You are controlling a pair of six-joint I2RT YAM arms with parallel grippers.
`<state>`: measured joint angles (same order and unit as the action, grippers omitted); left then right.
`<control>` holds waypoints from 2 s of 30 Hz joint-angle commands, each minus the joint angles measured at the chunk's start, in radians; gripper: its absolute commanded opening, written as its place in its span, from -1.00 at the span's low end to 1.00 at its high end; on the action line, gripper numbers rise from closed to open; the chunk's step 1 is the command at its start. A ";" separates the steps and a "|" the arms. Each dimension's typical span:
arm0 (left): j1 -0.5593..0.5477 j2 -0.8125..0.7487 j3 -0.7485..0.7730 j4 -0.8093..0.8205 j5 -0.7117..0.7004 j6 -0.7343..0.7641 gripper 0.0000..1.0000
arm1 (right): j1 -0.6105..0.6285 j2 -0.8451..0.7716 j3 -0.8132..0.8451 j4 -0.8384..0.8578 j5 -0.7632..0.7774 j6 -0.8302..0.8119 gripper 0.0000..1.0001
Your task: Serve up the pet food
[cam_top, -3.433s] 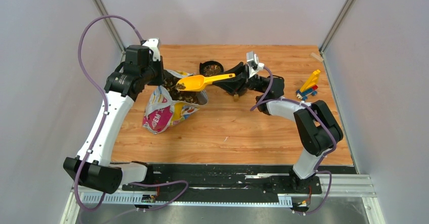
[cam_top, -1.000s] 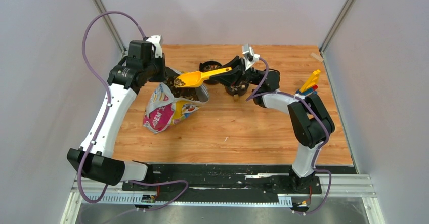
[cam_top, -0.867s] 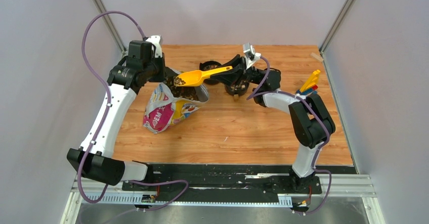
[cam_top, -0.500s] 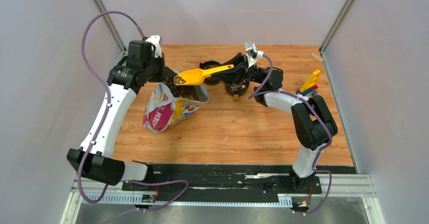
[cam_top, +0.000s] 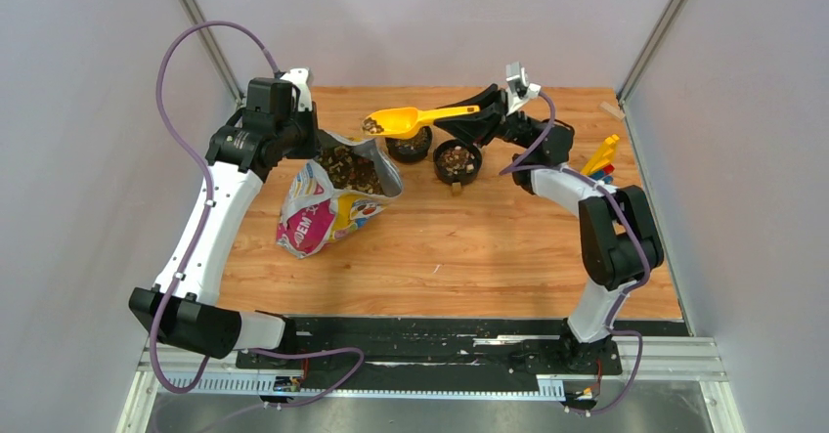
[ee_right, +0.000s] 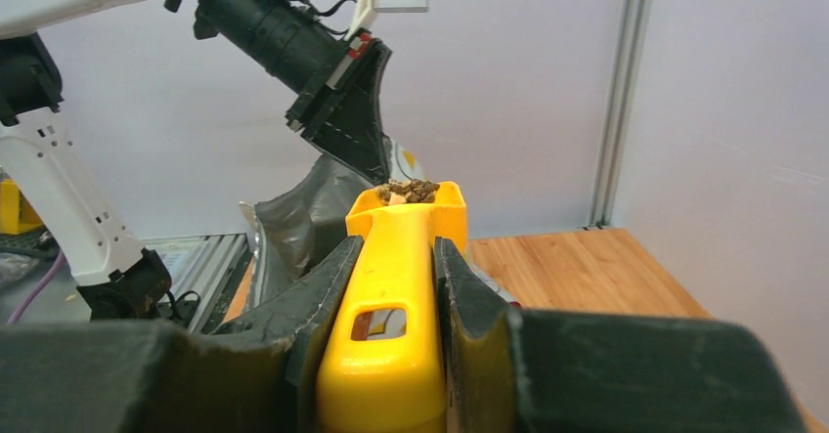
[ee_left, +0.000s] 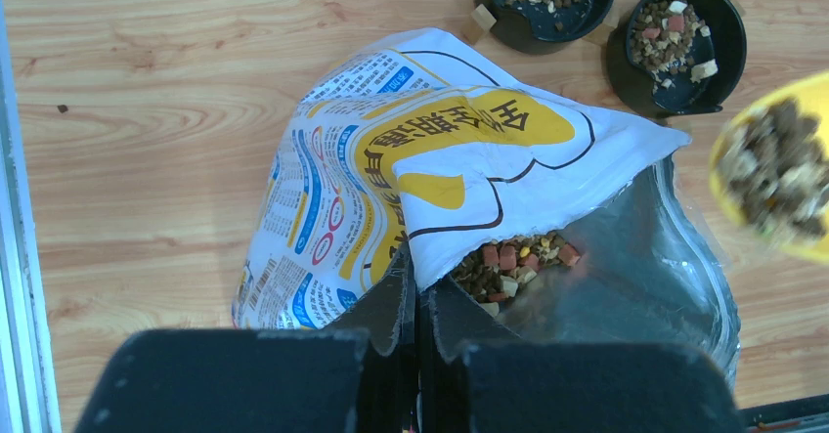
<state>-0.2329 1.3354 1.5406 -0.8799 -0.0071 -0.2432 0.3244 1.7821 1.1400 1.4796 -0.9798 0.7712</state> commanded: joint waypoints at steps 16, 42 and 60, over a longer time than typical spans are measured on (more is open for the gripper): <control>0.014 -0.026 0.061 0.059 -0.024 -0.007 -1.00 | -0.243 0.066 0.016 0.123 -0.116 0.008 -1.00; 0.017 -0.036 0.052 0.054 -0.034 -0.007 -1.00 | -0.406 0.216 -0.054 0.126 -0.284 -0.003 -0.98; 0.022 -0.056 0.032 0.064 -0.031 -0.005 -1.00 | -0.426 0.220 -0.133 -0.064 -0.207 -0.155 -1.00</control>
<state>-0.2234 1.3354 1.5410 -0.8803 -0.0105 -0.2451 -0.0948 2.0480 1.0309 1.4548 -1.2411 0.7097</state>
